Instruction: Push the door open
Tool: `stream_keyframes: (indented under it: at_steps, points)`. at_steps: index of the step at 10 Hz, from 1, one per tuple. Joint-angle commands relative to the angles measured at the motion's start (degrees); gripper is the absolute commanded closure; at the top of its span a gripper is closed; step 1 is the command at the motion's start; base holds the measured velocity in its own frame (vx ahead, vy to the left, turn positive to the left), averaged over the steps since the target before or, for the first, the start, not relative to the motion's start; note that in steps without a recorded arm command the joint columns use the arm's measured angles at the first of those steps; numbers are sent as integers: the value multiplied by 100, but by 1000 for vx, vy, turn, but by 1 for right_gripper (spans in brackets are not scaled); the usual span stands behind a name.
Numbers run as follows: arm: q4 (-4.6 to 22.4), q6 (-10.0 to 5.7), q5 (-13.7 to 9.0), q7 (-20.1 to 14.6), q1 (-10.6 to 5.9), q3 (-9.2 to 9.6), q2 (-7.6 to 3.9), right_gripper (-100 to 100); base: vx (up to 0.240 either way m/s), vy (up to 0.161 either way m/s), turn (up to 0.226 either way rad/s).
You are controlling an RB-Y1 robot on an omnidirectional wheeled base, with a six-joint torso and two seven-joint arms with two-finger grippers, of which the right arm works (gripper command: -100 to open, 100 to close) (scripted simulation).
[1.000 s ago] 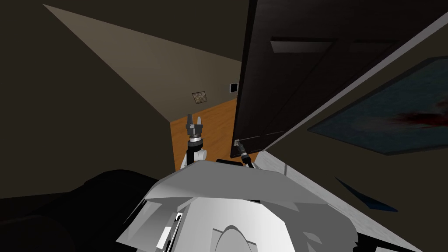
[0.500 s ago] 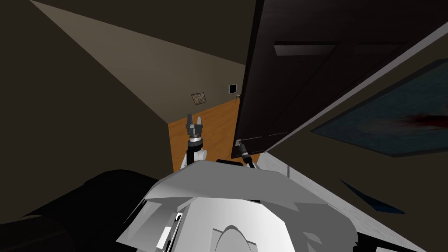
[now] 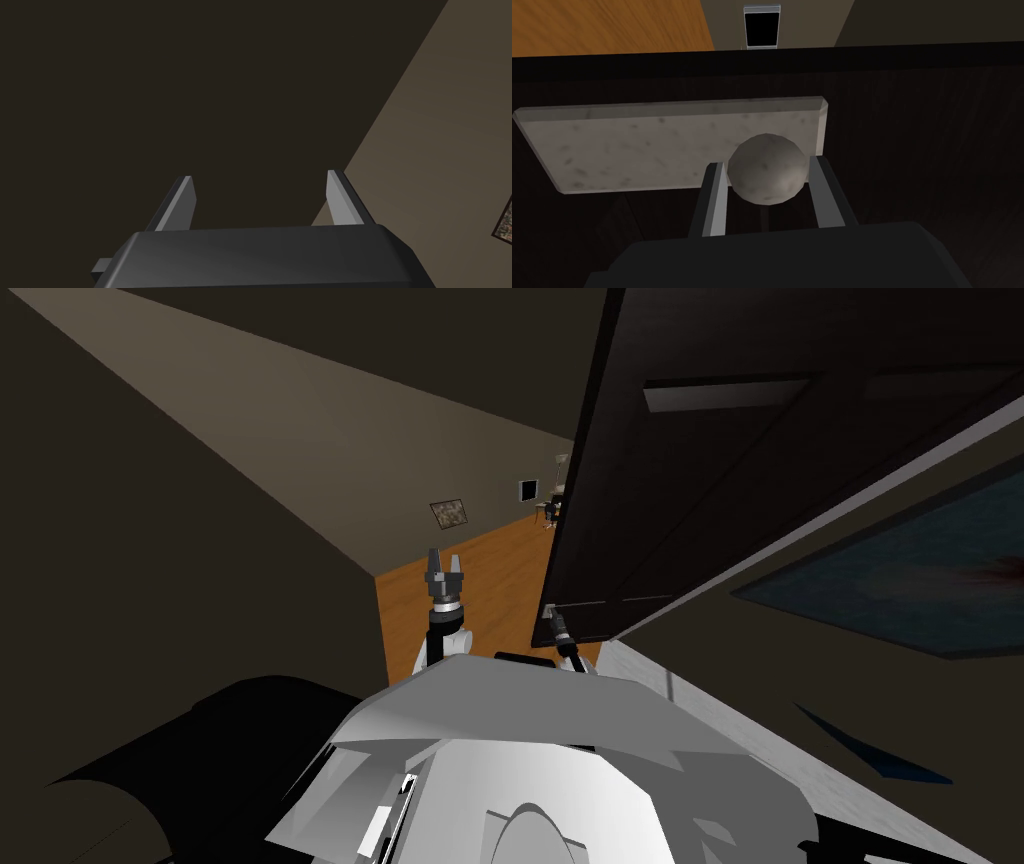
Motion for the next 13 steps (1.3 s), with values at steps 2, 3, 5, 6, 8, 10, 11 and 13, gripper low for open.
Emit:
stream_keyframes:
  at_steps: [2, 3, 5, 6, 8, 10, 11, 13]
  points:
    - [63, 47, -137, 96, -136, -234, 120, 100, 169, 137, -74]
    - [75, 43, -105, 75, -109, -185, 84, 100, 72, 59, -32]
    - [110, 35, -204, 147, -173, -366, -20, 100, 147, 95, -47]
    - [127, 35, -236, 172, -188, -426, -41, 100, 195, 126, -63]
    - [164, 34, -309, 228, -221, -561, -63, 100, 198, 125, -67]
    - [212, 32, -404, 300, -265, -735, -40, 100, 222, 120, -81]
    - [230, 32, -439, 327, -281, -800, -16, 100, 222, 135, -79]
    - [273, 31, -524, 392, -320, -957, 81, 100, 198, 124, -90]
